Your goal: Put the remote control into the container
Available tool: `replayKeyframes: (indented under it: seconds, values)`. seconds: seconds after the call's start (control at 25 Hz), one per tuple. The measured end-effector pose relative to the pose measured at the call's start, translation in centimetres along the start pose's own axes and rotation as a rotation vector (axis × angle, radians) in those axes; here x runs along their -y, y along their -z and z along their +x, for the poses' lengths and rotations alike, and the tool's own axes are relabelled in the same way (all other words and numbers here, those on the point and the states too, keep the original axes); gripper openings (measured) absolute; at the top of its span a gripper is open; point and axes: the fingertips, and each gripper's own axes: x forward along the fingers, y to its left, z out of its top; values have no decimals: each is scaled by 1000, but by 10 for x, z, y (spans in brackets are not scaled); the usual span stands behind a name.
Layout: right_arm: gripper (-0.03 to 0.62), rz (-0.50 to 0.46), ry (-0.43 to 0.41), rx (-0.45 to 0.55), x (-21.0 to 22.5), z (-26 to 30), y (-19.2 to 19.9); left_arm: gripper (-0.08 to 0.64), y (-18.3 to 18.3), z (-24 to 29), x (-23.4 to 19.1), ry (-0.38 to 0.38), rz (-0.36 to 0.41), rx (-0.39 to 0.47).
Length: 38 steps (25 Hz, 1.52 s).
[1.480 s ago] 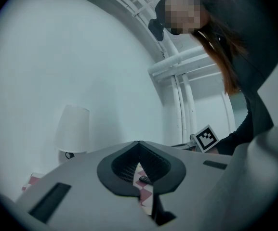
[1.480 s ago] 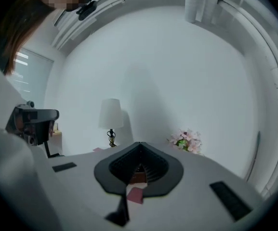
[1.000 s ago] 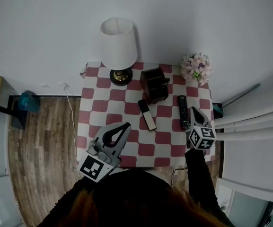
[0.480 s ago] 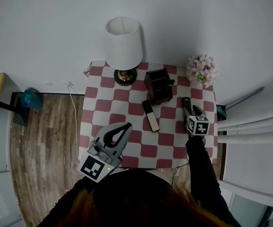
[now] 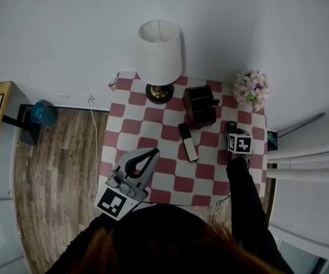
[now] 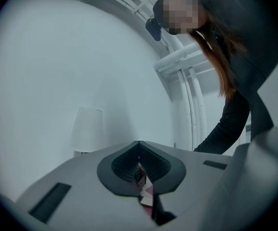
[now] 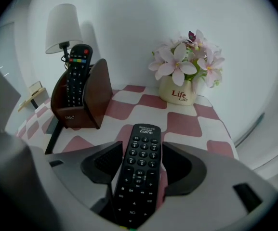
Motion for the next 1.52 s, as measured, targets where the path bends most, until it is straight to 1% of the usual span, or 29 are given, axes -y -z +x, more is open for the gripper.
replayKeyframes:
  seconds: [0.2, 0.44, 0.52, 0.6, 0.72, 0.88, 1.04, 1.12, 1.32, 1.52]
  values:
    - [242, 20, -3, -29, 0, 7, 3, 8, 0, -1, -6, -17, -2, 0]
    - [243, 21, -29, -27, 0, 5, 5, 8, 0, 3, -8, -17, -3, 5]
    - [244, 14, -31, -2, -1, -1, 2, 8, 1, 5, -8, -13, -7, 1]
    - [242, 17, -50, 48, -6, -9, -4, 8, 2, 7, -7, -9, -9, -1]
    - [242, 26, -103, 128, -17, -23, -18, 9, 3, 10, -6, 2, -3, -4]
    - [242, 29, -152, 231, -28, -49, -44, 8, 2, 15, 0, 23, 2, 2]
    - [242, 22, -199, 323, -42, -75, -73, 8, 1, 15, 2, 26, 4, 6]
    - [242, 19, -231, 378, -50, -89, -90, 8, 0, 13, 1, 20, 3, 8]
    - [242, 32, -334, 563, -73, -129, -145, 8, -2, 9, -1, 3, 2, 19]
    - [242, 16, -383, 717, -94, -155, -197, 8, -4, 5, -4, -12, 2, 26]
